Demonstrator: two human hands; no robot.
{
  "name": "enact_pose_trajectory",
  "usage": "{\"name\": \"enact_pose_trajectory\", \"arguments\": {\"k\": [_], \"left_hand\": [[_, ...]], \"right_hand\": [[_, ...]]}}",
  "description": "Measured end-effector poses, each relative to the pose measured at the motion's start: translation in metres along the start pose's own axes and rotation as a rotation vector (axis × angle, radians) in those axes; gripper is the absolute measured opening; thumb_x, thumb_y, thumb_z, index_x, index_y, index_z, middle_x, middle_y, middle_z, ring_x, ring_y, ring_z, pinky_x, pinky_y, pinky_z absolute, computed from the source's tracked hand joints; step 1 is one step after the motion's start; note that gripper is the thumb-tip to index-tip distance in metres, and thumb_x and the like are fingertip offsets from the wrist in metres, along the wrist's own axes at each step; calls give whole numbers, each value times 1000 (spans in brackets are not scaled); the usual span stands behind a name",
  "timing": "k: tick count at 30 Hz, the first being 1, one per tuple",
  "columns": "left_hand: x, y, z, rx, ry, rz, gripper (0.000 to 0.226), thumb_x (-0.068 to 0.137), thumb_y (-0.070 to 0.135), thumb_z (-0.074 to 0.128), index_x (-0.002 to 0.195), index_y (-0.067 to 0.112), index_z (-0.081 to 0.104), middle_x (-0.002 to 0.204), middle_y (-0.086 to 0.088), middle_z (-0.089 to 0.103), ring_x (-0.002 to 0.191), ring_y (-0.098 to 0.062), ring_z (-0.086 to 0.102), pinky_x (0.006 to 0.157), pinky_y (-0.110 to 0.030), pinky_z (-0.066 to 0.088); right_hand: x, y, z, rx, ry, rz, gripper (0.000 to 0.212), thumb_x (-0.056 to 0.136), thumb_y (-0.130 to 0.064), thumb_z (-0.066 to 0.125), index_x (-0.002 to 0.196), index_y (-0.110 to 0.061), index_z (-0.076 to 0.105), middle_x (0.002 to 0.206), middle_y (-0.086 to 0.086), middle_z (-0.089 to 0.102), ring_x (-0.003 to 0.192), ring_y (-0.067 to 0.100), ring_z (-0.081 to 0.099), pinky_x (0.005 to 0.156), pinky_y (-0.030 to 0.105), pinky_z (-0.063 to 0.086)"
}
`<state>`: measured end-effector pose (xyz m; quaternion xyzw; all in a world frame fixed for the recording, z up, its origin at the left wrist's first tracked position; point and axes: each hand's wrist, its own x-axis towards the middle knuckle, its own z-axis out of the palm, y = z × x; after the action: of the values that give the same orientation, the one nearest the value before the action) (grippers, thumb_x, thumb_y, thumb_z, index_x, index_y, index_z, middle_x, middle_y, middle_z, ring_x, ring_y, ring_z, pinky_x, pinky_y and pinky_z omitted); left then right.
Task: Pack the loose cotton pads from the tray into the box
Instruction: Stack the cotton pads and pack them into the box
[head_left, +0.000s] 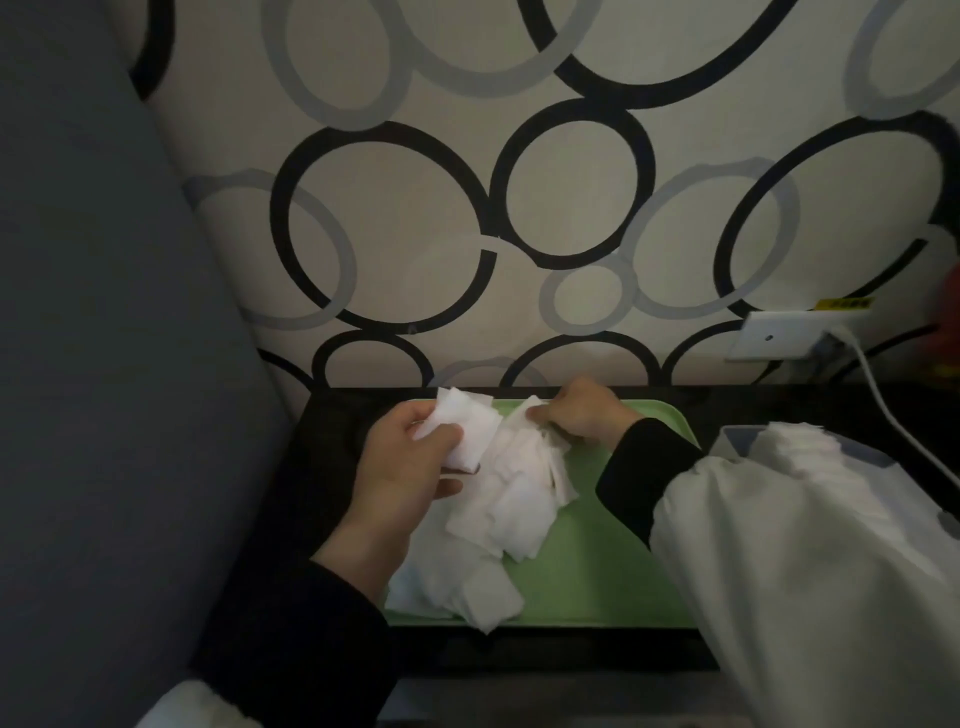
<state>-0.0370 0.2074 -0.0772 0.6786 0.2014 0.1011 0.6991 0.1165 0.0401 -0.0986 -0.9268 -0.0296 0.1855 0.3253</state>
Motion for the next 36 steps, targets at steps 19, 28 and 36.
{"name": "enact_pose_trajectory", "arguments": {"k": [19, 28, 36], "left_hand": [[-41, 12, 21, -51, -71, 61, 17, 89, 1, 68, 96, 16, 72, 88, -3, 76, 82, -15, 73, 66, -27, 58], [-101, 25, 59, -273, -60, 64, 23, 88, -8, 62, 105, 6, 67, 88, -12, 76, 77, -21, 75, 63, -24, 58], [-110, 24, 65, -412, -80, -83, 22, 101, 14, 50, 111, 3, 65, 102, -17, 73, 92, -29, 74, 81, -40, 61]], "right_hand": [[-154, -4, -25, 1138, -79, -185, 19, 88, 1, 65, 107, 0, 64, 98, 19, 67, 89, 28, 62, 74, 31, 51], [-197, 5, -10, 1051, 71, -175, 26, 77, -2, 80, 98, -2, 65, 84, 18, 72, 73, 24, 69, 62, 28, 57], [-198, 16, -10, 842, 178, -236, 25, 75, -8, 84, 93, -5, 67, 87, 19, 73, 74, 27, 71, 64, 32, 57]]}}
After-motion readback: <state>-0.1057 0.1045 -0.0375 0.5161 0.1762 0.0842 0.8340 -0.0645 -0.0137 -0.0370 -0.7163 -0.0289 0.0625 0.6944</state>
